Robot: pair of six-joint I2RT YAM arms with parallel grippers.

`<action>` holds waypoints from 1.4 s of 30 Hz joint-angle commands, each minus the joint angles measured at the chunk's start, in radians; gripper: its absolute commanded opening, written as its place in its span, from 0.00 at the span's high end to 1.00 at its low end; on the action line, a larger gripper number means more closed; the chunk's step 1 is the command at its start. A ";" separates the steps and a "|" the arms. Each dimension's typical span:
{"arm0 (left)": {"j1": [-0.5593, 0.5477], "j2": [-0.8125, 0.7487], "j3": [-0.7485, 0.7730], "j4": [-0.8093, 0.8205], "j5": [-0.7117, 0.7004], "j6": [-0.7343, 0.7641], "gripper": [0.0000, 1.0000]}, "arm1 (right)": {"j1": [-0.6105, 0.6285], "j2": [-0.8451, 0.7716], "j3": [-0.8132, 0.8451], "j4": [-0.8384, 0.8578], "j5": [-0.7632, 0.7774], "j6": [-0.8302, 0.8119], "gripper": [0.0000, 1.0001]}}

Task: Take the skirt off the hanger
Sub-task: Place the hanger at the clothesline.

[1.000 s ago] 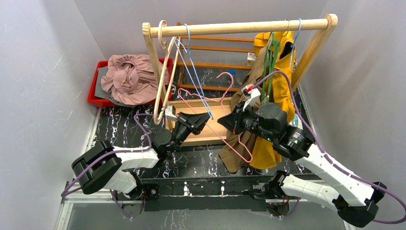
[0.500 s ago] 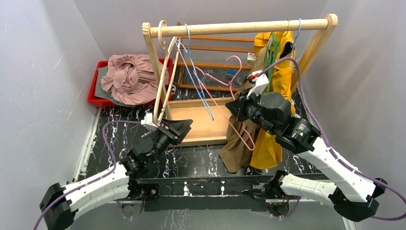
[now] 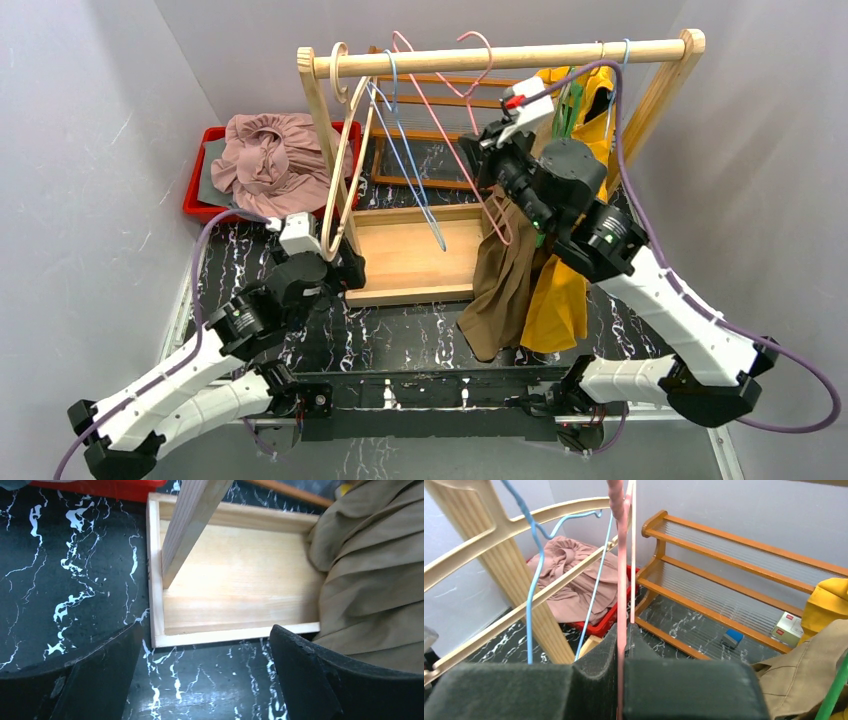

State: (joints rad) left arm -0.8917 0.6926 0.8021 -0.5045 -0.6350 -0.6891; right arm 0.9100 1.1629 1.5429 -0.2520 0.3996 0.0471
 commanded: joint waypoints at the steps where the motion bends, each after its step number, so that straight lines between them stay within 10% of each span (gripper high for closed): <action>1: 0.171 0.012 -0.014 0.035 0.164 0.105 0.02 | -0.002 0.103 0.134 0.088 0.060 -0.017 1.00; 8: 0.647 0.085 -0.043 0.121 0.734 0.123 0.02 | -0.002 0.151 0.101 0.139 0.009 0.014 1.00; 26: 0.657 0.041 0.021 0.023 0.749 0.156 0.01 | -0.002 0.274 0.039 0.206 -0.036 0.160 0.97; 36: 0.656 0.061 -0.003 0.112 0.815 0.131 0.01 | -0.002 0.083 -0.038 0.067 -0.047 0.058 0.34; 42: 0.656 0.043 -0.019 0.103 0.797 0.136 0.01 | -0.003 -0.063 -0.032 -0.143 0.004 0.022 0.21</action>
State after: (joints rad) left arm -0.2432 0.7567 0.7807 -0.4103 0.1471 -0.5602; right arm 0.9100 1.2106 1.4773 -0.2916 0.3435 0.1104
